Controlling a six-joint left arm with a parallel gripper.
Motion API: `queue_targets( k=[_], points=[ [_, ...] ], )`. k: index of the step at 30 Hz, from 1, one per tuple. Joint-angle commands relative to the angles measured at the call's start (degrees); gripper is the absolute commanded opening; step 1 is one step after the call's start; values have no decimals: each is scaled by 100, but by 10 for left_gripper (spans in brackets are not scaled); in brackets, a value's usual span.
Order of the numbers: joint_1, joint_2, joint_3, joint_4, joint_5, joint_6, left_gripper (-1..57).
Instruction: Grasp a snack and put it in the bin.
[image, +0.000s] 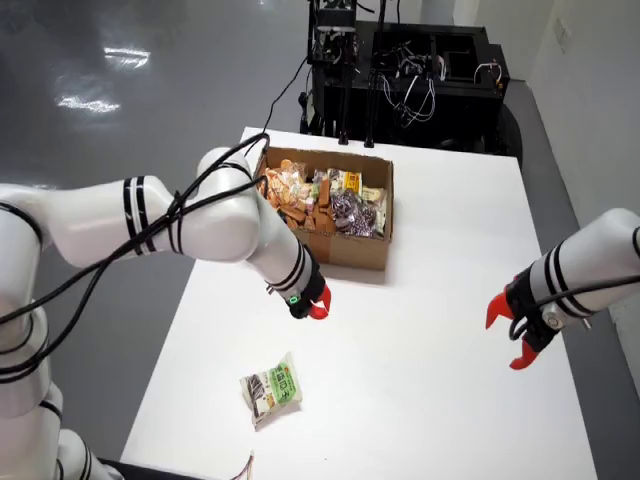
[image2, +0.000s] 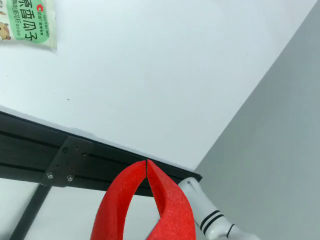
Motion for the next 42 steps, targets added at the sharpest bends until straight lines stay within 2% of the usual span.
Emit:
queue_targets(
  k=[1,14,24,37,42],
  points=[
    [49,0,0,-1,-20,31,10],
    [171,0,-4,11,14,53,0],
    [640,-57,37,75,149,-1166,7],
    [1186,-227,217,420,186,-2873,125],
    [1296,-222,280,606,193,-3445,206]
  ],
)
